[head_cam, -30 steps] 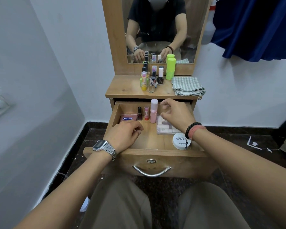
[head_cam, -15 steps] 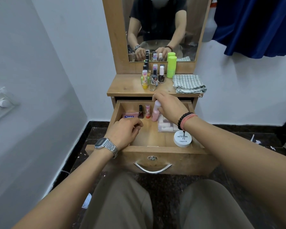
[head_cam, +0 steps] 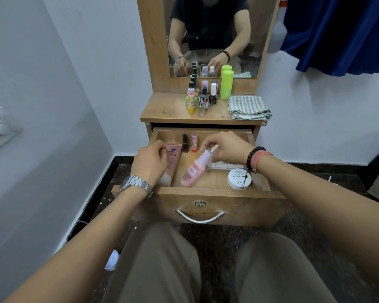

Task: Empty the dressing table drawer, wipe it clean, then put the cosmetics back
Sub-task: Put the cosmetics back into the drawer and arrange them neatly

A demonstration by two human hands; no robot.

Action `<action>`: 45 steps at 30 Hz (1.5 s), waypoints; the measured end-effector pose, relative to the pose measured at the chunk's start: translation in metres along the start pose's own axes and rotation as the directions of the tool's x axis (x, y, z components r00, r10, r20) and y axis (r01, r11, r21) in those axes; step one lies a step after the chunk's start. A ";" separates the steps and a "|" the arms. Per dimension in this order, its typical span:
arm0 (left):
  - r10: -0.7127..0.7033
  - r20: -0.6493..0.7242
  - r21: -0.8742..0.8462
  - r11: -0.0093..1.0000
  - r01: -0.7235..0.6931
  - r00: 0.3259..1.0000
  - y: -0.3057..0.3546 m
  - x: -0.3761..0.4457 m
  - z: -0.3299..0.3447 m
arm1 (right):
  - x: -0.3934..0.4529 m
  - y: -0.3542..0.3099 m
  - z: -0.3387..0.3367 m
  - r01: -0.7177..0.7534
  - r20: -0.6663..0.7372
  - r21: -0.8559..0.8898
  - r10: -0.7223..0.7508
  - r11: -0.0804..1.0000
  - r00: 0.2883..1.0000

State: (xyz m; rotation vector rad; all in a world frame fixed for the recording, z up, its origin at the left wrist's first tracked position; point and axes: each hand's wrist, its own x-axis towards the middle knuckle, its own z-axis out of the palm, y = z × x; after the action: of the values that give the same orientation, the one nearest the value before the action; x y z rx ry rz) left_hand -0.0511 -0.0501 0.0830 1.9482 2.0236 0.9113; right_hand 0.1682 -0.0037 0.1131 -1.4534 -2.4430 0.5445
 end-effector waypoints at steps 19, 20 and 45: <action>-0.040 0.060 -0.028 0.999 0.042 0.997 0.002 -0.002 -0.001 | 0.022 -0.025 0.073 -0.071 0.180 -0.013 0.073 0.997 0.981; -0.039 0.063 -0.028 0.999 0.041 0.997 0.002 -0.002 -0.002 | 0.024 -0.027 0.074 -0.077 0.169 -0.006 0.077 0.997 0.983; -0.036 0.092 0.007 0.999 0.036 0.995 0.001 -0.001 0.000 | 0.096 0.049 -0.100 -0.144 -0.671 -0.029 0.088 0.989 0.736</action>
State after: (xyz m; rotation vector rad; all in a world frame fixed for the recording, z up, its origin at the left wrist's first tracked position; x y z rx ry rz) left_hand -0.0498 -0.0509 0.0834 1.9126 2.0048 0.7941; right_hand 0.2008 0.1208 0.1838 -1.4983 -1.8156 -0.0761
